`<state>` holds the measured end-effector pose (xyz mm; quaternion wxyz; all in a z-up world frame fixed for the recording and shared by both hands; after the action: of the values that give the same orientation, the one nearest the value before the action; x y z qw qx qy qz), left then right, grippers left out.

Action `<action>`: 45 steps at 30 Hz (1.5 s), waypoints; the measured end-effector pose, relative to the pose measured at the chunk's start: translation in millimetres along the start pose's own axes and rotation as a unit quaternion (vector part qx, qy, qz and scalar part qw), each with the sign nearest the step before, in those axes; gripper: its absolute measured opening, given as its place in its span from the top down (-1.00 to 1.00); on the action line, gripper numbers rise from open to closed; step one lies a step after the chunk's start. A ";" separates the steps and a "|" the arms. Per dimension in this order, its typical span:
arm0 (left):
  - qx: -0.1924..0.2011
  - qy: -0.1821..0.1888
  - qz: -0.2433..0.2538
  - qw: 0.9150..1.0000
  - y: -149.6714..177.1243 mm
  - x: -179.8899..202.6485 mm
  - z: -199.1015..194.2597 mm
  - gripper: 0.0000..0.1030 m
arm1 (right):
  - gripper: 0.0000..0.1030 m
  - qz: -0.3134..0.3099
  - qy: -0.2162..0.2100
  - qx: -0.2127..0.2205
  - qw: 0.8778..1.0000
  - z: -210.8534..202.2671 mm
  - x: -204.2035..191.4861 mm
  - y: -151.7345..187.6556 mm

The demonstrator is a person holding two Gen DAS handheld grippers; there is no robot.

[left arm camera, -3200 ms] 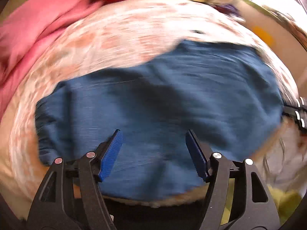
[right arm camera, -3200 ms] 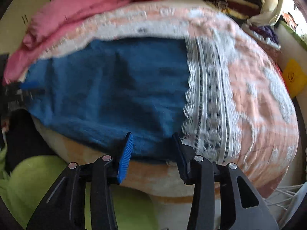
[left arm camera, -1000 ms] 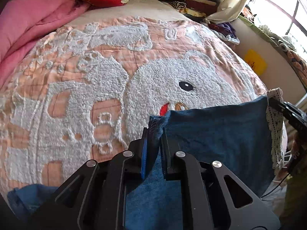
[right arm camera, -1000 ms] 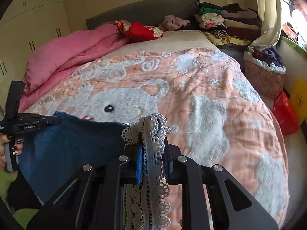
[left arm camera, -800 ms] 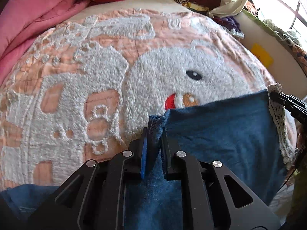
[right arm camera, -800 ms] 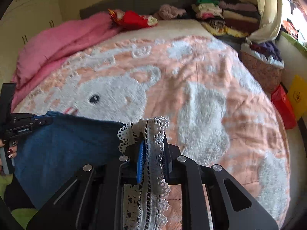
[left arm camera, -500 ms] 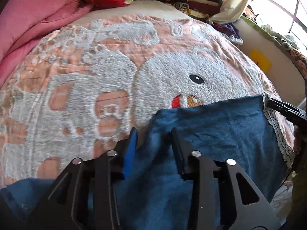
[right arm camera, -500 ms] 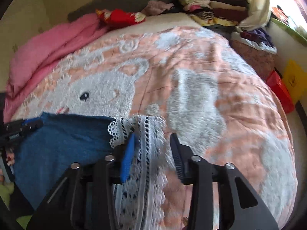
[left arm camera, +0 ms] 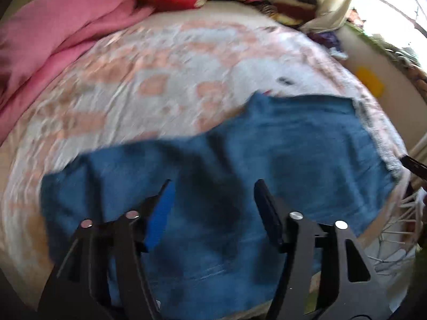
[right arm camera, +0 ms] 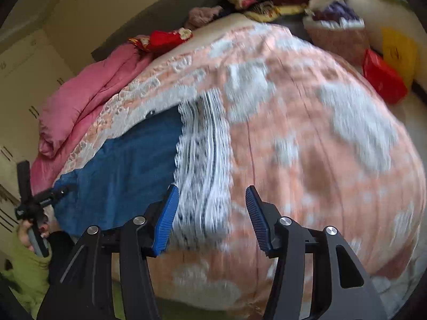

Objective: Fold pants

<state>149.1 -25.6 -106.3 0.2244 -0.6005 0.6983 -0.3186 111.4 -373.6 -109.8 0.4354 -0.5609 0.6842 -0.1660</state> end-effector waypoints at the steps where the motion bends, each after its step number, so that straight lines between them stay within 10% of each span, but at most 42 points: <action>1: -0.007 -0.007 -0.008 1.000 2.5 -5.5 2.2 -0.07 | 0.02 0.005 0.000 -0.004 1.000 0.6 1.3 4.8; 4: -0.021 -0.025 -0.035 0.999 10.4 -29.0 6.9 -0.07 | 0.58 0.003 -0.008 -0.035 0.999 6.6 -1.5 22.7; 8: -0.014 -0.024 -0.082 0.996 11.0 -49.9 6.9 0.03 | 0.62 -0.054 0.016 -0.038 0.998 -4.2 -11.7 27.1; 22: 0.021 -0.007 -0.097 0.995 2.9 -53.6 -15.1 0.19 | -0.05 -0.072 0.071 0.016 0.995 -31.2 -0.7 12.1; 30: 0.048 -0.006 -0.027 0.998 -1.4 -6.4 -43.9 -0.17 | -0.09 -0.189 0.067 0.042 0.979 -20.3 -58.1 1.9; 37: -0.014 -0.025 0.080 0.996 35.8 43.0 -9.8 -0.64 | -0.10 -0.261 0.030 -0.024 0.965 33.6 -111.5 44.6; 45: -0.067 -0.004 0.045 0.997 55.3 26.3 5.5 -0.74 | -0.09 -0.220 0.040 -0.064 0.972 32.4 -70.7 63.3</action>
<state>109.8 -48.2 -147.7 0.2004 -0.5835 0.7434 -0.2583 96.7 -280.7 -144.5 0.3234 -0.7174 0.5699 -0.2365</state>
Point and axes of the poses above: each gripper's, at about its wrist camera, not at the fingertips, and z roughly the way its jaws point, x to its right, y to its underside, the point moved 10 cm from there along z, roughly the way its jaws point, and after that the axes turned 12 degrees about x, right-handed, at the moved point
